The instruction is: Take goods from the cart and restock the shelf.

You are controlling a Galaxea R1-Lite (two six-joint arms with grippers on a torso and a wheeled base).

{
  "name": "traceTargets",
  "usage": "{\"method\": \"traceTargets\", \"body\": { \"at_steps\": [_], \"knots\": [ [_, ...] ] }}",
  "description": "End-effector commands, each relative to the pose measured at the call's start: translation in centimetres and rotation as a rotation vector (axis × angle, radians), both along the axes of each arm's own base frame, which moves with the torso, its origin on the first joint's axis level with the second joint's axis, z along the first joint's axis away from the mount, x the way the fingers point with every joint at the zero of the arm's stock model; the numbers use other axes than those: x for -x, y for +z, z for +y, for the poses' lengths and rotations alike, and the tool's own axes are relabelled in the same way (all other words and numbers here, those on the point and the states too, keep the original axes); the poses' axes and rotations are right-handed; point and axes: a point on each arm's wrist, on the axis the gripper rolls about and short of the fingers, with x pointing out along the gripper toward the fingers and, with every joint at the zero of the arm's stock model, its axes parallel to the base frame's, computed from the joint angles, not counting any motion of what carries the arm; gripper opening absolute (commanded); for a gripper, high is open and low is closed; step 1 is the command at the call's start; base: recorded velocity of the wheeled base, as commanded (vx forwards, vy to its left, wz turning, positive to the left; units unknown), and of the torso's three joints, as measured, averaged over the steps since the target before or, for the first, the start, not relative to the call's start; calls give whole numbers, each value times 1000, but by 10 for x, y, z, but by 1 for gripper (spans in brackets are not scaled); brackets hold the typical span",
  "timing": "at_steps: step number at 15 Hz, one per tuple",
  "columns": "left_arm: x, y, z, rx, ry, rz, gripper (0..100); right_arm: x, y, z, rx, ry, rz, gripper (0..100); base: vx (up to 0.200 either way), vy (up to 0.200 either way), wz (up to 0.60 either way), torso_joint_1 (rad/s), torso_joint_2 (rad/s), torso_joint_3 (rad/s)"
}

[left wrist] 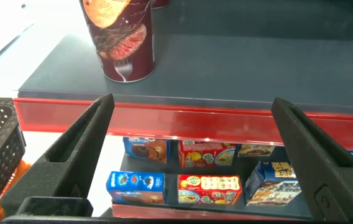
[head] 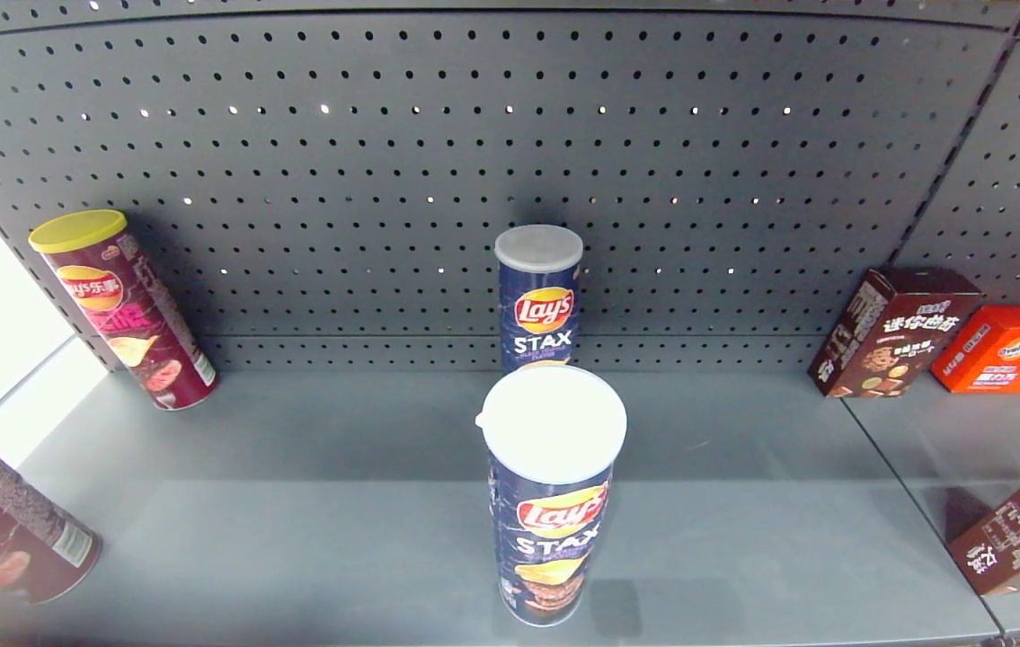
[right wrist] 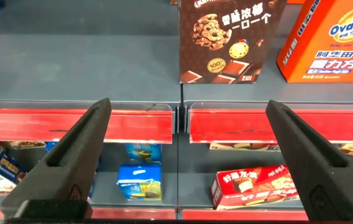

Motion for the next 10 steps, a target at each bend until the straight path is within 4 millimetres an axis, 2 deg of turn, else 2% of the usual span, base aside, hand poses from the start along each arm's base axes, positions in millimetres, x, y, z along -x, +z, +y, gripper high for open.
{"method": "traceTargets", "body": {
  "at_steps": [1,10],
  "knots": [
    [0,0,0,0,1,0,100,0,0,0,-1,-1,1,100,0,0,0,0,0,0],
    [0,0,0,0,1,0,100,0,0,0,1,1,1,100,0,0,0,0,0,0]
  ]
}}
